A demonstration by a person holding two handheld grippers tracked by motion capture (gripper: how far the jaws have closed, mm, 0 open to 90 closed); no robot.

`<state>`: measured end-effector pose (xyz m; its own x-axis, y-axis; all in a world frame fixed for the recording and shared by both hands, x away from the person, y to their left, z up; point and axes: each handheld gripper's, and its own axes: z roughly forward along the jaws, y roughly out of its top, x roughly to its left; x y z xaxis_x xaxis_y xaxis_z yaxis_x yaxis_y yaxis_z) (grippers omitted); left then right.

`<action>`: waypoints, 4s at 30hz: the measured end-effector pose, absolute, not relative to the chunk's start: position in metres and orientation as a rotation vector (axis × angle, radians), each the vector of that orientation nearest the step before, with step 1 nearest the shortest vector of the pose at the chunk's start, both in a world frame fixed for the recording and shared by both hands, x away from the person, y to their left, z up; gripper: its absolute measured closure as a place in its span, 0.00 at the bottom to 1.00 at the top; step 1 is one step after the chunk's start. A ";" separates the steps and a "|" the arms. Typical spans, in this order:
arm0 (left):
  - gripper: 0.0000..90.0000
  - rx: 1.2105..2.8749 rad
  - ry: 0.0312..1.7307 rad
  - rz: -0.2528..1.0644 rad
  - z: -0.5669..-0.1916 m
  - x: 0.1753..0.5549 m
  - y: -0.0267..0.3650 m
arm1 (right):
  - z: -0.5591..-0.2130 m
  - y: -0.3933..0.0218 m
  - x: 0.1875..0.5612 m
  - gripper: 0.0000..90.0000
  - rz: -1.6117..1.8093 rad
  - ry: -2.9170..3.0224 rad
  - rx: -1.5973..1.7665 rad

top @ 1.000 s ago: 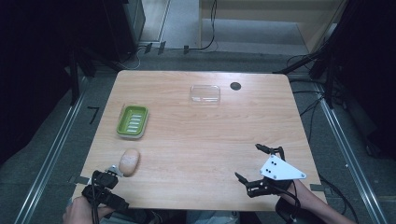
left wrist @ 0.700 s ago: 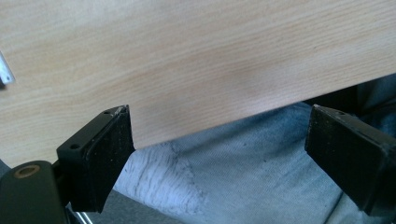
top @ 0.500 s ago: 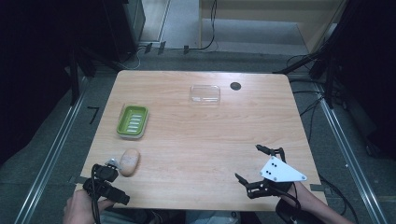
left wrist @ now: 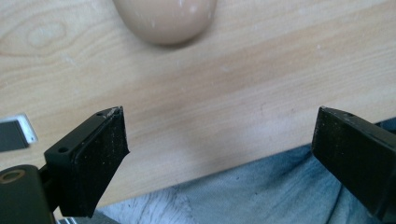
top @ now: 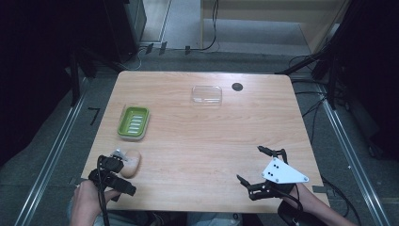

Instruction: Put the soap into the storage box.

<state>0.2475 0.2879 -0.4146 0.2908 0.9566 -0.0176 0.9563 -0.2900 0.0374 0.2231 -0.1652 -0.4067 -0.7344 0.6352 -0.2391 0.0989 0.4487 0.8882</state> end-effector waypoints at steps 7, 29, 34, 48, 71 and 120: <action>0.04 2.483 1.852 0.016 -0.414 0.259 0.287 | -0.407 -0.166 0.223 0.00 1.266 2.148 0.616; 0.03 2.390 1.935 0.062 -0.425 0.298 0.288 | -0.407 -0.166 0.223 0.00 1.266 2.148 0.618; 0.02 2.381 1.946 0.064 -0.430 0.306 0.290 | -0.407 -0.166 0.223 0.00 1.265 2.149 0.620; 0.08 2.377 1.981 0.075 -0.440 0.325 0.285 | -0.407 -0.166 0.223 0.00 1.267 2.147 0.623; 0.36 2.358 2.014 0.134 -0.448 0.326 0.284 | -0.407 -0.166 0.223 0.00 1.268 2.145 0.621; 0.37 2.410 1.915 0.162 -0.418 0.325 0.288 | -0.407 -0.167 0.223 0.00 1.271 2.141 0.622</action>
<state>0.3249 0.2881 -0.4177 0.2231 0.9737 0.0453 0.9675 -0.2269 0.1117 0.2233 -0.1667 -0.4068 -0.7311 0.6413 -0.2328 0.1025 0.4407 0.8918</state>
